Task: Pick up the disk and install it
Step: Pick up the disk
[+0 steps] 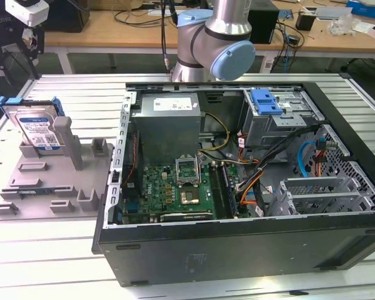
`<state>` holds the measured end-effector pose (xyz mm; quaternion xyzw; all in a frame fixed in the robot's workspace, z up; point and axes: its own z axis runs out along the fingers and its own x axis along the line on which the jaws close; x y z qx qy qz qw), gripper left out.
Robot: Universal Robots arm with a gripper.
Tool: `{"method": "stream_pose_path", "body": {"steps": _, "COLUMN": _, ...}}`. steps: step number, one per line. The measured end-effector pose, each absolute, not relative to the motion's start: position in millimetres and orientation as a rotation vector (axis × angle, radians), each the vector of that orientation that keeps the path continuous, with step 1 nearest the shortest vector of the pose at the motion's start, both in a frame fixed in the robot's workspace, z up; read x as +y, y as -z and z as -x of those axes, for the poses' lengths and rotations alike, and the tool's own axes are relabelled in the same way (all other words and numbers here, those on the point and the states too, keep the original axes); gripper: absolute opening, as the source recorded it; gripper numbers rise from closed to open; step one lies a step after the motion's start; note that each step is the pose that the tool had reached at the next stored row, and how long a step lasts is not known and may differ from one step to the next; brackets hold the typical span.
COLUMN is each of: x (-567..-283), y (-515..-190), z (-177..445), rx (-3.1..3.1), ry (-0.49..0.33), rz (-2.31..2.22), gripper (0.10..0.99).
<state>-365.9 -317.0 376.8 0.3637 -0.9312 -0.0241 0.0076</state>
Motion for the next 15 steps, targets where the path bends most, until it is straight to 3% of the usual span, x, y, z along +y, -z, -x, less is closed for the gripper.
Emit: {"method": "stream_pose_path", "body": {"steps": 15, "x": -317.0, "y": -374.6, "z": 367.0, "rx": -2.734, "ry": 0.073, "rz": -1.499, "gripper": 0.482}}
